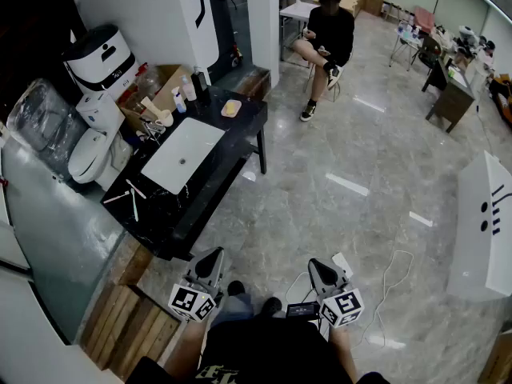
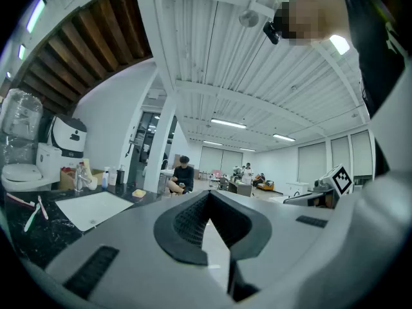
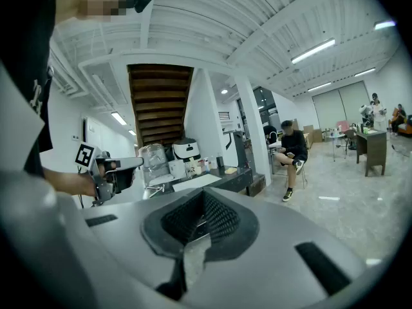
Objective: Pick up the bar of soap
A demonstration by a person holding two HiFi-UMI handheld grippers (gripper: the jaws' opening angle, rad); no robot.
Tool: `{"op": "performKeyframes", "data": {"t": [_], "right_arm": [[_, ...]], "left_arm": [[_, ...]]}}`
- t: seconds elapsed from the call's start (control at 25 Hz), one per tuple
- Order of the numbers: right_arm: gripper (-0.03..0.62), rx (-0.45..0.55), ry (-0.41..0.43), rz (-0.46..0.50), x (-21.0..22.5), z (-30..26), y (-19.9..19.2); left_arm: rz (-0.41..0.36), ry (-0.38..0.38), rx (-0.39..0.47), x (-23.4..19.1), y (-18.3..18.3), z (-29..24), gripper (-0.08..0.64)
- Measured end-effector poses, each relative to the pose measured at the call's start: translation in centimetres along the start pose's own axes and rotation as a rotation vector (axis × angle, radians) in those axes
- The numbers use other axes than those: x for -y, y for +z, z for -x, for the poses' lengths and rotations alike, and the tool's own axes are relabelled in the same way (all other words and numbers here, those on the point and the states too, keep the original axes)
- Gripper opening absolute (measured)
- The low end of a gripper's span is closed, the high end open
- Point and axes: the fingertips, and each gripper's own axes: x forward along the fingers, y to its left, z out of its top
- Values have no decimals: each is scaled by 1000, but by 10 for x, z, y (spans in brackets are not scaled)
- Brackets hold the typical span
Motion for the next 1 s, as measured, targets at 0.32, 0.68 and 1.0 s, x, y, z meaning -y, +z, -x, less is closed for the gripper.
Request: {"op": "performKeyframes", "data": {"t": [0.32,0.68,1.0], "right_arm": [[8,-22,-20,18,-8,12,-5],[8,-34,-29,-4,-3,4,-11],[8,-55,-43,3,23,-34,-4]], "left_arm": [[21,-14,-3,11,-5,6,8],[33,-30,-26,10,-16,-2,8],[65,-46,-32,-18,-20,-48,8]]}}
